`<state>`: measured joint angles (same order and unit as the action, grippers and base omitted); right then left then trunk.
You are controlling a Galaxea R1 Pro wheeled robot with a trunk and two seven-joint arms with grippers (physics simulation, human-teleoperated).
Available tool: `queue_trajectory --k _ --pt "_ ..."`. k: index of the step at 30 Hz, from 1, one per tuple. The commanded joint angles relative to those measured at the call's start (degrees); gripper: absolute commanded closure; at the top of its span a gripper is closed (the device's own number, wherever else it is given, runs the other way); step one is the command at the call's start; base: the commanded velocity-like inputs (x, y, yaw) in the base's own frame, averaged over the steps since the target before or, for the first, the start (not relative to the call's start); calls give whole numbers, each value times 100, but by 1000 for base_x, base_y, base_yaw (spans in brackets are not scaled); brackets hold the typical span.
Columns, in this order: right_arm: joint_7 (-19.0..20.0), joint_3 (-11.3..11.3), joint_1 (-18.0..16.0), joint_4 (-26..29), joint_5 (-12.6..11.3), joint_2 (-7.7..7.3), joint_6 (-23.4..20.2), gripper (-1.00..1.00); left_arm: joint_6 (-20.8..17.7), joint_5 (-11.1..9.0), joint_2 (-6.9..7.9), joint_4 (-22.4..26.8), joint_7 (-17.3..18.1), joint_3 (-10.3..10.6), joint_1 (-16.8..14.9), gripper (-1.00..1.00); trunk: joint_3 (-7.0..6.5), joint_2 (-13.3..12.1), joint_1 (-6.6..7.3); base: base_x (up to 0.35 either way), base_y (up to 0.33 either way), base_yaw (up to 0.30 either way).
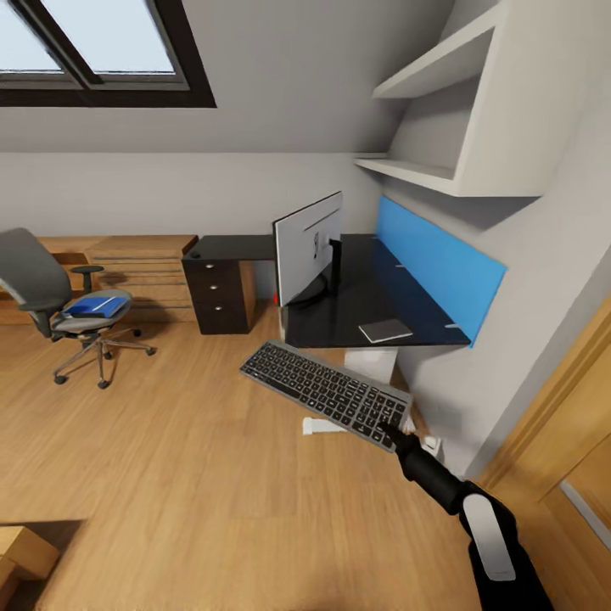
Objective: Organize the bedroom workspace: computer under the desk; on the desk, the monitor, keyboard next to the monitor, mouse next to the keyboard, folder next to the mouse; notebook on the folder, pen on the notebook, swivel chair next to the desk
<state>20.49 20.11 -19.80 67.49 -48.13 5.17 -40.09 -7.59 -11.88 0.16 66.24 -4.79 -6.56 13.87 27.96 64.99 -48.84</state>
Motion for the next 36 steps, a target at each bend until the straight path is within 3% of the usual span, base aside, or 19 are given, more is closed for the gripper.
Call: queue_trajectory --k 1,5,6,8,10,11,13,16,17,19,22,23,25,26,27,28,31,34,36 --pt "7 -135 -7 -12 -32 10 -35 100 -27 -60 2 11 -22 5 2 -100 5 4 0 -20 331 0" --pt "-16 -667 -7 -33 33 27 174 100 -27 -60 -3 10 -22 5 2 -100 5 4 0 -10 334 0" --pt "-25 -929 -7 -40 92 45 366 100 -26 -60 -9 10 -24 5 2 -100 5 4 0 -4 336 0" --pt "-46 -1199 -7 -69 158 80 637 100 -25 -60 -15 11 -23 5 2 -100 5 4 0 -3 337 0" --pt "-130 -1597 -7 -229 237 162 1205 100 -24 -60 -20 11 -22 7 2 -100 5 4 0 -2 337 0" --pt "-226 -1846 -7 -400 262 230 1703 100 -24 -60 -22 9 -25 10 2 -100 5 4 0 -1 334 0" --pt "-334 -2078 -7 -600 277 303 2319 100 -24 -58 -23 7 -25 11 2 -100 5 4 0 -1 329 0" --pt "-627 -2707 -7 -1136 289 483 4137 100 -24 -53 -24 4 -27 13 2 -100 5 4 0 0 297 0" --pt "-695 -2856 -7 -1239 288 483 4496 100 -24 -53 -24 4 -26 13 2 -100 5 4 0 0 262 0" --pt "-1049 -3523 -7 -1546 276 483 5676 100 -24 -52 -25 3 -27 14 2 -100 5 4 0 0 207 0" --pt "-1486 -4106 -7 -1676 171 483 6352 100 -24 -51 -25 -10 -24 14 2 -100 5 4 0 0 109 0" --pt "-1751 -4408 -7 -1724 -210 483 6667 100 -24 -51 -25 -23 -23 15 2 -100 5 4 0 0 32 0" --pt "-1855 -4557 -7 -1747 -881 483 6801 100 -24 -51 -26 -29 -22 20 2 -100 5 4 0 0 17 0" --pt "-1867 -4596 -7 -1749 -1055 483 6823 100 -24 -51 -27 -31 -22 20 2 -100 5 4 0 0 10 0" --pt "-1900 -4833 -7 -1768 -1640 483 6878 100 -22 -51 -31 -37 -22 22 2 -100 5 4 0 0 4 0" --pt "-1916 -5108 -7 -1787 -1982 483 6906 100 -18 -49 -33 -40 -22 24 2 -100 5 4 0 0 2 0" --pt "-1831 -5373 -7 -1767 -2182 483 6919 100 105 -41 -34 -38 -22 23 2 -100 5 4 0 11 9 0" --pt "-1505 -5429 -7 -1755 -2256 483 6913 100 347 -48 -34 -41 -22 31 2 -100 5 4 0 157 126 0" --pt "-1287 -5436 -7 -1751 -2439 483 6910 100 425 -50 -34 -41 -22 37 2 -100 5 4 0 238 196 0"
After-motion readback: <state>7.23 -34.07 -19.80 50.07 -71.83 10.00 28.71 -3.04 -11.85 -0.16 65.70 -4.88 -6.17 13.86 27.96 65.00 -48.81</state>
